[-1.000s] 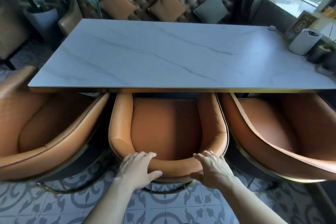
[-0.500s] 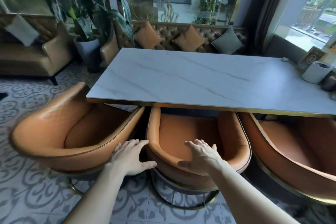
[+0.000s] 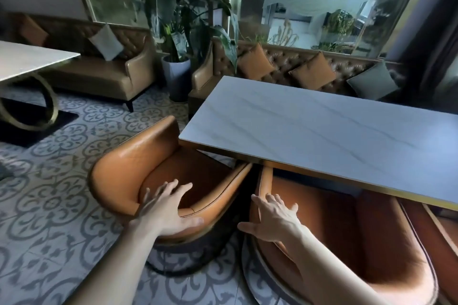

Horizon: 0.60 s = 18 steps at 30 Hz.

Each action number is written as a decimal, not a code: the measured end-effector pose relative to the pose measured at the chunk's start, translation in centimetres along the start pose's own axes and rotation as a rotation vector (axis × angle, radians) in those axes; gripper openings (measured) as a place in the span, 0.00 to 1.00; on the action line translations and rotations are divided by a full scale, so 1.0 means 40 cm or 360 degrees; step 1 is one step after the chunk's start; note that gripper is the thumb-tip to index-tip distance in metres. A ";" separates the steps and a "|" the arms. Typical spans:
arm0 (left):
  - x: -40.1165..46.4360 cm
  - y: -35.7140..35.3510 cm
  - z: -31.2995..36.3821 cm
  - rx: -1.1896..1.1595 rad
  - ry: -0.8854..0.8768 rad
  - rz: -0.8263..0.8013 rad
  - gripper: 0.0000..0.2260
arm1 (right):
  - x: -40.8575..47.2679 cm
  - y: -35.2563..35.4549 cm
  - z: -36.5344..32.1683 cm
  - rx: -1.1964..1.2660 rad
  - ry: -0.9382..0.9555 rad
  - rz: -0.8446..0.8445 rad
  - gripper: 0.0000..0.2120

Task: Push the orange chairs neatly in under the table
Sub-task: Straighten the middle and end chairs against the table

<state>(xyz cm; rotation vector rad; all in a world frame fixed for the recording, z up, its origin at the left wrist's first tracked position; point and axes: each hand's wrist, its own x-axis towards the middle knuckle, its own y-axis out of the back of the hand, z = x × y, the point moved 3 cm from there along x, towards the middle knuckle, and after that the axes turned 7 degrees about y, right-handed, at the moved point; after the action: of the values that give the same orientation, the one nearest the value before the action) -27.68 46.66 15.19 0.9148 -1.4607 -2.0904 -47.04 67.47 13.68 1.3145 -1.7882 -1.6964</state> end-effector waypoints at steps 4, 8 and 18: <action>0.096 0.054 -0.166 -0.0014 0.0066 0.0004 0.48 | 0.182 -0.017 -0.136 0.0044 0.0082 -0.0042 0.47; 0.194 0.111 -0.334 0.0017 0.0147 -0.0069 0.47 | 0.340 -0.029 -0.281 0.0121 0.0137 -0.0058 0.48; 0.384 0.160 -0.623 -0.0040 0.0091 -0.0202 0.44 | 0.538 -0.083 -0.480 0.0157 0.0046 -0.0106 0.49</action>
<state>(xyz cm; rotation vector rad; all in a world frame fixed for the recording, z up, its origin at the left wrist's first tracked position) -20.41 17.82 11.34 1.0740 -1.3768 -2.1484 -41.93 39.53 7.72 1.4470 -1.8522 -1.6333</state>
